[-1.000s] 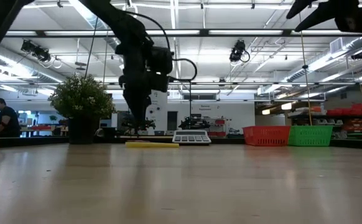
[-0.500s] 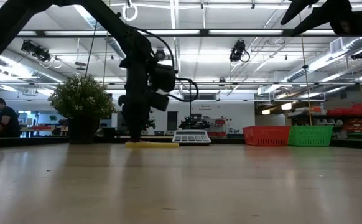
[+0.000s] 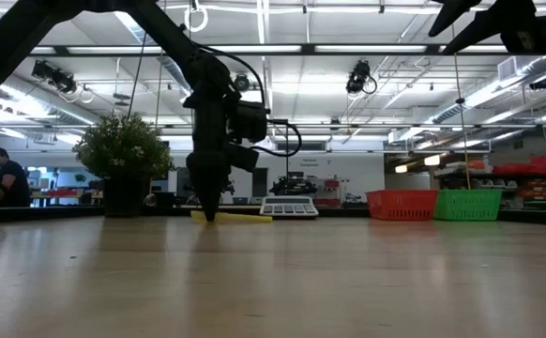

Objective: Sort crayons/erasers/pens/pencils in bins
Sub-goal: Put the yellow pen into the red bin

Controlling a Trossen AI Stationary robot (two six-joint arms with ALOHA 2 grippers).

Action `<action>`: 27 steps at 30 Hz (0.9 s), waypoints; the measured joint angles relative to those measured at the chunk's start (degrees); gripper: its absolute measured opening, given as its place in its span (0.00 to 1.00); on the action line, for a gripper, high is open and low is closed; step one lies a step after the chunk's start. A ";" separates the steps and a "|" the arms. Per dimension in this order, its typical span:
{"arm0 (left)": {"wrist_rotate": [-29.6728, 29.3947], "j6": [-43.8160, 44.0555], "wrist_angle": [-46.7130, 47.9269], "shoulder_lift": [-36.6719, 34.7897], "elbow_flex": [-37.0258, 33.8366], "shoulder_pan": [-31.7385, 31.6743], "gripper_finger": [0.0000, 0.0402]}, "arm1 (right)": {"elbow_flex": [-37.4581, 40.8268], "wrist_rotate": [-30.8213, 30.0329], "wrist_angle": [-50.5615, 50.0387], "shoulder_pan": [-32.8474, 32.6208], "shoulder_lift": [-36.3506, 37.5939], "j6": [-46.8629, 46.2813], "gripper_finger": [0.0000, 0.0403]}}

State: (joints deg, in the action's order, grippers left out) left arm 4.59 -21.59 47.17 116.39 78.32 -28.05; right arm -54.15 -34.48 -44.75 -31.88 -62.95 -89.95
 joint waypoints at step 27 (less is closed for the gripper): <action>0.97 4.49 0.53 -1.50 -0.11 1.42 0.15 | 0.00 0.04 0.11 0.00 -0.01 0.48 0.32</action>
State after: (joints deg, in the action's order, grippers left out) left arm 5.57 -17.10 47.70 114.90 78.22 -26.63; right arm -54.15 -34.44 -44.64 -31.88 -62.96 -89.47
